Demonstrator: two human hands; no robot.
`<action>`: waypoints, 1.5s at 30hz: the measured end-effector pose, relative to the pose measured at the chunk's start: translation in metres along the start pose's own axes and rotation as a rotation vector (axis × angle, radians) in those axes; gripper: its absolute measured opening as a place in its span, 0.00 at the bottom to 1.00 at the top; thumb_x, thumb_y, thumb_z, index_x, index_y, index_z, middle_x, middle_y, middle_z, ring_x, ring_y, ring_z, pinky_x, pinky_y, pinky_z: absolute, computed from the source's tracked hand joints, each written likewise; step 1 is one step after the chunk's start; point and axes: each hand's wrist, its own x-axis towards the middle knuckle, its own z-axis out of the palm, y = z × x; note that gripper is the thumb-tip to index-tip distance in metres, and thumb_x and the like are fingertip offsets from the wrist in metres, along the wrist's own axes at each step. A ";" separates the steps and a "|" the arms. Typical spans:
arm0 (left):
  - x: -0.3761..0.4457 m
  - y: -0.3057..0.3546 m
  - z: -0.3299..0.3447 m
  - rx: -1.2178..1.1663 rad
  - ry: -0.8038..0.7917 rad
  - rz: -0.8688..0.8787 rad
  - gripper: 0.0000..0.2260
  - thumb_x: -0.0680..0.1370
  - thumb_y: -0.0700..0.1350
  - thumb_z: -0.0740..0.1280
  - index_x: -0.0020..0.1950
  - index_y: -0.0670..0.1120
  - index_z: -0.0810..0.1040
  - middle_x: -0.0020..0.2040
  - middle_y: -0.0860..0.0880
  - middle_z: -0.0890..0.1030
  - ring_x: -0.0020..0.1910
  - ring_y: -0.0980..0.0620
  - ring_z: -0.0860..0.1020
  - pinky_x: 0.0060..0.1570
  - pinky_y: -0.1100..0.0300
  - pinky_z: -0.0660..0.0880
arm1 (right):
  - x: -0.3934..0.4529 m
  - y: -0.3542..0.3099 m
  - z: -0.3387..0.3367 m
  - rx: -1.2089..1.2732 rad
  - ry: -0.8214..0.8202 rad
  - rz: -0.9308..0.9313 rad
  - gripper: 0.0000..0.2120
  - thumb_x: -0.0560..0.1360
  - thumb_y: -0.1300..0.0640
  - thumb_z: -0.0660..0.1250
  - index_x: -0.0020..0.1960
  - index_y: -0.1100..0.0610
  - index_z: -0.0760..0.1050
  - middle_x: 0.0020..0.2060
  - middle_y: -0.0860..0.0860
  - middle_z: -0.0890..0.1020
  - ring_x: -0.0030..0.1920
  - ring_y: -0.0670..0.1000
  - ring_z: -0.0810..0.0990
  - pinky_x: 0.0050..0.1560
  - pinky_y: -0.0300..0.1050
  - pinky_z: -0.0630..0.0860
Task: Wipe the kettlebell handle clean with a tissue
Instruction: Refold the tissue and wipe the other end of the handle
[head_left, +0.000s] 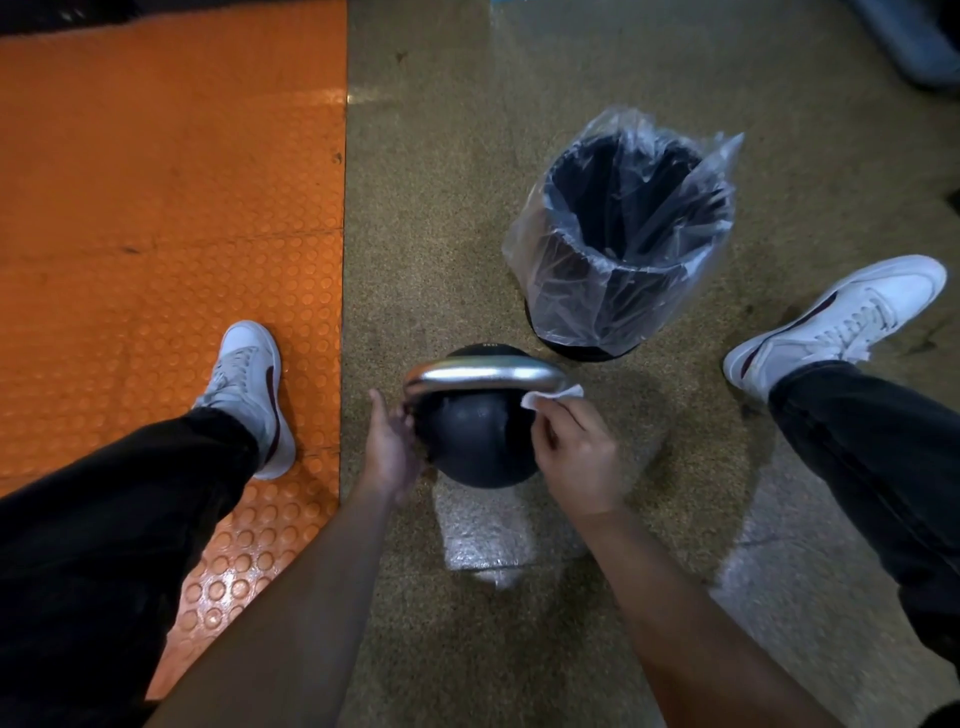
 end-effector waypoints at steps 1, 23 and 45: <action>-0.001 0.001 0.002 -0.006 -0.005 0.000 0.36 0.78 0.72 0.38 0.77 0.55 0.65 0.75 0.50 0.70 0.77 0.46 0.62 0.74 0.38 0.54 | 0.001 -0.002 0.004 0.006 -0.027 -0.027 0.10 0.75 0.66 0.71 0.54 0.58 0.85 0.46 0.51 0.84 0.47 0.49 0.81 0.55 0.41 0.79; 0.000 0.004 0.001 -0.017 0.016 -0.006 0.35 0.78 0.72 0.38 0.75 0.56 0.66 0.76 0.49 0.68 0.78 0.44 0.59 0.74 0.34 0.51 | -0.002 0.001 0.011 -0.028 -0.054 0.008 0.10 0.74 0.67 0.72 0.53 0.59 0.85 0.46 0.52 0.85 0.48 0.51 0.83 0.55 0.44 0.80; -0.008 0.007 0.011 -0.022 0.046 0.006 0.32 0.80 0.69 0.40 0.73 0.55 0.68 0.75 0.50 0.70 0.78 0.44 0.60 0.74 0.39 0.54 | 0.026 -0.067 0.022 1.835 0.574 1.607 0.12 0.80 0.64 0.66 0.63 0.66 0.74 0.64 0.62 0.77 0.61 0.55 0.80 0.54 0.43 0.83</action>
